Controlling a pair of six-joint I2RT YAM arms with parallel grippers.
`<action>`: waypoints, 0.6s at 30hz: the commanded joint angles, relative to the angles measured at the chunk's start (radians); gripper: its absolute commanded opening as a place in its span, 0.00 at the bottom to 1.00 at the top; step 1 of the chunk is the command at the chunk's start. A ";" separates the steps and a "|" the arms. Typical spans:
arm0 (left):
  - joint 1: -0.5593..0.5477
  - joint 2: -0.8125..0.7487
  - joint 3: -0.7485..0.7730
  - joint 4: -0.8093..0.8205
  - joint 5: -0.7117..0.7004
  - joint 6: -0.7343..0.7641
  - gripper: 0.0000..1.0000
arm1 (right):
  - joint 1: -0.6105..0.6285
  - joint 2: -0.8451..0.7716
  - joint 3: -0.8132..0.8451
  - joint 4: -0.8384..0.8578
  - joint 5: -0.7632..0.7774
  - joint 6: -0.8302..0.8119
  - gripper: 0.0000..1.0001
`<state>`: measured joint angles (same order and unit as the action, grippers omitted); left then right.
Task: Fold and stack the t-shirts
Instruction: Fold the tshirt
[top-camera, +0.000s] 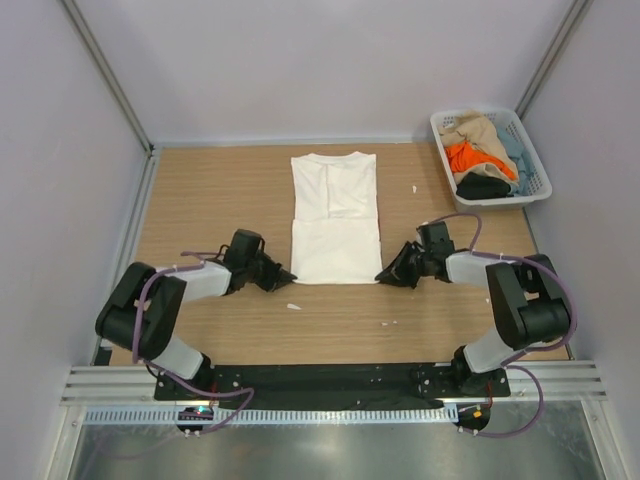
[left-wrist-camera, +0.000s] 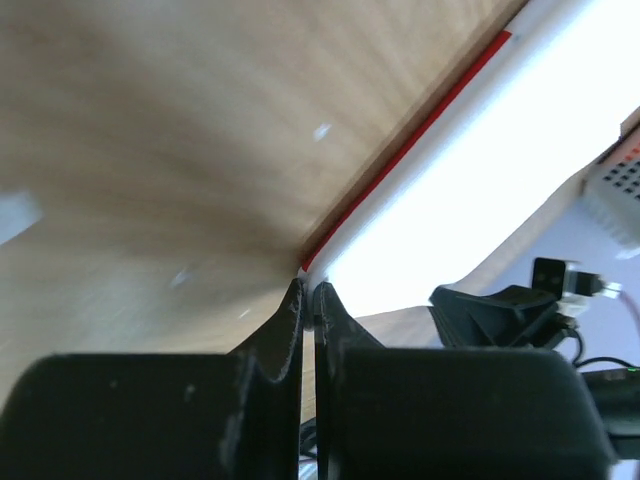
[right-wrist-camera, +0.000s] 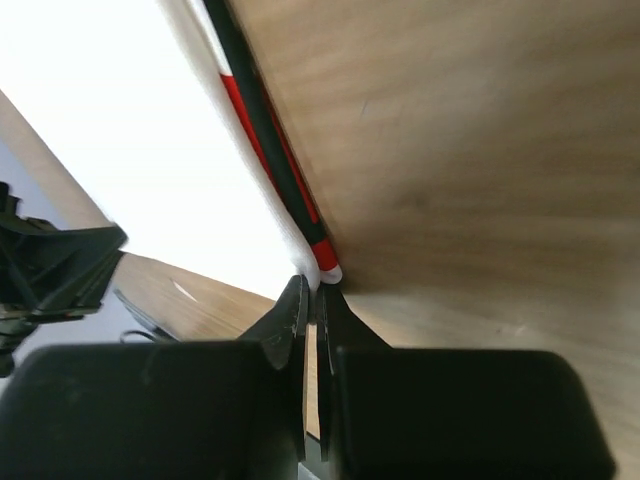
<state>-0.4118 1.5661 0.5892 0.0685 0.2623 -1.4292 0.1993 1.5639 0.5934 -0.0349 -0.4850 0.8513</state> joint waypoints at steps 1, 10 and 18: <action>0.005 -0.163 -0.060 -0.185 -0.073 0.107 0.00 | 0.064 -0.079 -0.055 -0.167 0.114 -0.080 0.02; -0.044 -0.661 -0.244 -0.506 -0.120 0.107 0.00 | 0.307 -0.332 -0.150 -0.283 0.161 0.014 0.01; -0.071 -1.038 -0.276 -0.826 -0.084 0.079 0.00 | 0.540 -0.583 -0.260 -0.367 0.218 0.245 0.02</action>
<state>-0.4835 0.5995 0.3222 -0.5629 0.2050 -1.3529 0.6849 1.0328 0.3668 -0.2993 -0.3431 0.9855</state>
